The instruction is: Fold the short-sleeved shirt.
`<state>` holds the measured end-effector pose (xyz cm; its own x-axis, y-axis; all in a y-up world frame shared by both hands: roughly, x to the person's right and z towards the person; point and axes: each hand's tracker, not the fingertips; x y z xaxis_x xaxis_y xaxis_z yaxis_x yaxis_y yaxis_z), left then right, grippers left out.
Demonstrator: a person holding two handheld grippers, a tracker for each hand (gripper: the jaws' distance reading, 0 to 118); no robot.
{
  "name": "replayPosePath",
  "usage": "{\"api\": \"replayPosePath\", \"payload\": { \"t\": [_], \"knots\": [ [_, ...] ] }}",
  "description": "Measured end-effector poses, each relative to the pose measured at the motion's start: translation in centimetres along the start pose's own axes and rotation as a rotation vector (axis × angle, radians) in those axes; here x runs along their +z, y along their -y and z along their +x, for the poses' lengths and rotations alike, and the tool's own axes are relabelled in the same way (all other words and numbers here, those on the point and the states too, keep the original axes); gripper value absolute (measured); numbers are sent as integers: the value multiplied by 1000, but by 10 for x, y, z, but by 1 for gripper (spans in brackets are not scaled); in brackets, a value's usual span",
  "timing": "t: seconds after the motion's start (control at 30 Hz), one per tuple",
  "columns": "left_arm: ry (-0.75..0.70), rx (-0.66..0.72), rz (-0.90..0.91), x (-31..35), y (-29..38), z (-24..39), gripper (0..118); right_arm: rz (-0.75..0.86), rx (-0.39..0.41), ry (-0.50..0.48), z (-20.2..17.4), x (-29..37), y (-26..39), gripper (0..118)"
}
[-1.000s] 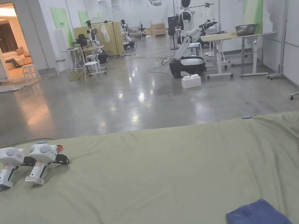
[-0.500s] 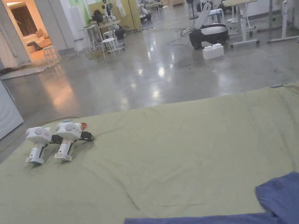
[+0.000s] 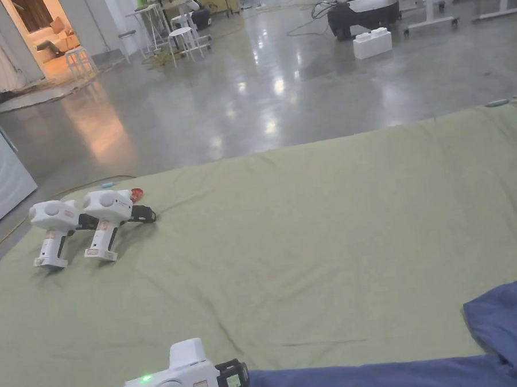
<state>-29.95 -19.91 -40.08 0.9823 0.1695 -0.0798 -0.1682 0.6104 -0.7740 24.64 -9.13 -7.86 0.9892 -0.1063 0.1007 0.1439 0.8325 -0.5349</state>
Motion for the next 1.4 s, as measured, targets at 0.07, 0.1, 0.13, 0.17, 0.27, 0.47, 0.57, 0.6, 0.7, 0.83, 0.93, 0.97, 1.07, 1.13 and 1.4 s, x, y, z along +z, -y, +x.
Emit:
{"api": "replayPosePath", "payload": {
  "t": [0.07, 0.1, 0.13, 0.17, 0.27, 0.47, 0.57, 0.6, 0.7, 0.83, 0.93, 0.97, 1.07, 1.13, 1.4],
  "knots": [
    [-10, 2, -44, -12, 4, 2, 48, -21, 2, 14, 3, -5, 4, 0],
    [-36, -21, -55, -16, 6, 4, 48, -32, 4, 19, 3, -6, 5, 0],
    [-24, -36, -35, -16, 8, 6, 47, -40, 6, 19, 2, -7, 6, 0],
    [-26, -54, -25, -15, 9, 9, 43, -45, 6, 19, 2, -9, 6, 0],
    [-31, -89, -30, -10, 11, 22, 7, -53, 5, 6, -1, -13, 5, 0],
    [-120, -214, -89, -28, 15, 46, 3, -55, 16, -33, 5, -64, -35, 11],
    [-106, -213, -121, -28, 9, 44, 3, -151, -20, -41, 23, -128, -73, 68],
    [-98, -210, -136, -29, 6, 40, 3, -229, 6, -22, 27, -158, -85, 68],
    [-77, -172, -172, -27, 0, 39, 3, -332, 53, 14, 41, -240, -100, 68],
    [-60, -163, -182, -20, 1, 41, 4, -511, -9, 112, 58, -323, -101, 68],
    [-55, -176, -175, -16, 3, 43, 4, -598, -12, 105, 57, -344, -88, 42],
    [-56, -182, -170, -14, 5, 45, 4, -548, 6, 129, 52, -336, -91, 37],
    [-62, -195, -163, -9, 4, 48, 2, -526, 91, 91, 44, -318, -93, 0],
    [-4, -214, -143, 0, -5, 36, 0, -490, 91, 88, 46, -303, -100, 0],
    [163, -153, 104, 167, 54, -19, 0, -246, 17, -7, 48, -134, -84, 0]
  ]
}}
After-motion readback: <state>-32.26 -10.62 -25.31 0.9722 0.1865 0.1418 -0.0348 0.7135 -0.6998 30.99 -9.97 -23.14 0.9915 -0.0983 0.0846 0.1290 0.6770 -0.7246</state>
